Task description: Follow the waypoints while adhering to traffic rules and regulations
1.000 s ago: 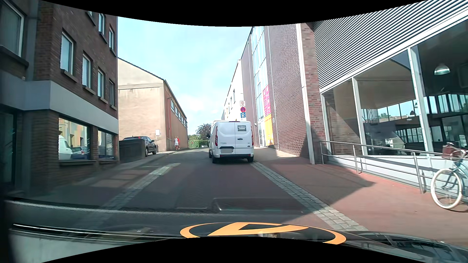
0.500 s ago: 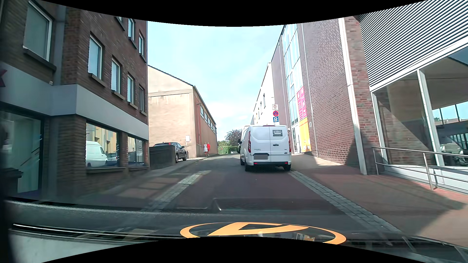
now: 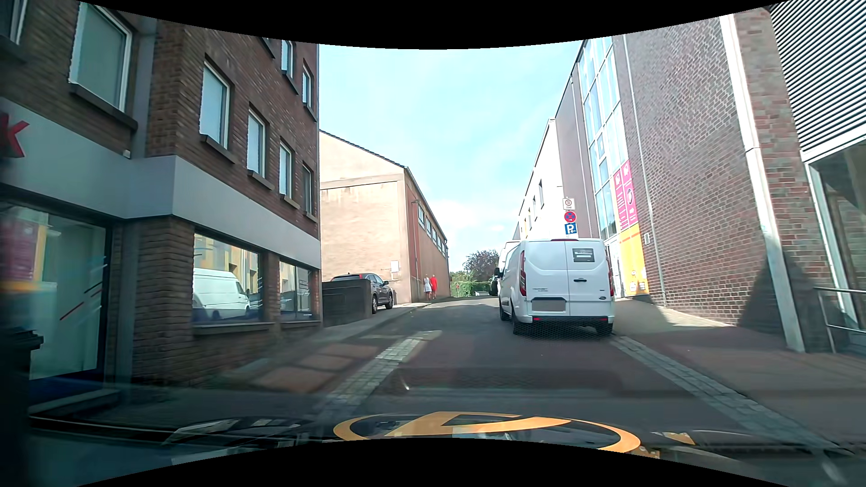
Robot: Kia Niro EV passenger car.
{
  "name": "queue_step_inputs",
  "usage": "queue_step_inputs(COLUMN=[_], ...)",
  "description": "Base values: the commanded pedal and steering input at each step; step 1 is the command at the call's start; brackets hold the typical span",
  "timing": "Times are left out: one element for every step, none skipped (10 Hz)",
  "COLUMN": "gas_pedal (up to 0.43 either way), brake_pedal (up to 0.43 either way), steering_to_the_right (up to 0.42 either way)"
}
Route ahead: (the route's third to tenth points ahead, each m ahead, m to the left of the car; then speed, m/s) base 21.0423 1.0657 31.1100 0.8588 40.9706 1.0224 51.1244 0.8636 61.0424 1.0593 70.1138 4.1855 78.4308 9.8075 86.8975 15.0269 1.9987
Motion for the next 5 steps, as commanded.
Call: queue_step_inputs(gas_pedal=[0.150, 0.138, 0.130, 0.118, 0.118], brake_pedal=[0.000, 0.000, 0.000, 0.000, 0.000], steering_to_the_right=[-0.387, -0.358, -0.322, -0.283, -0.254])
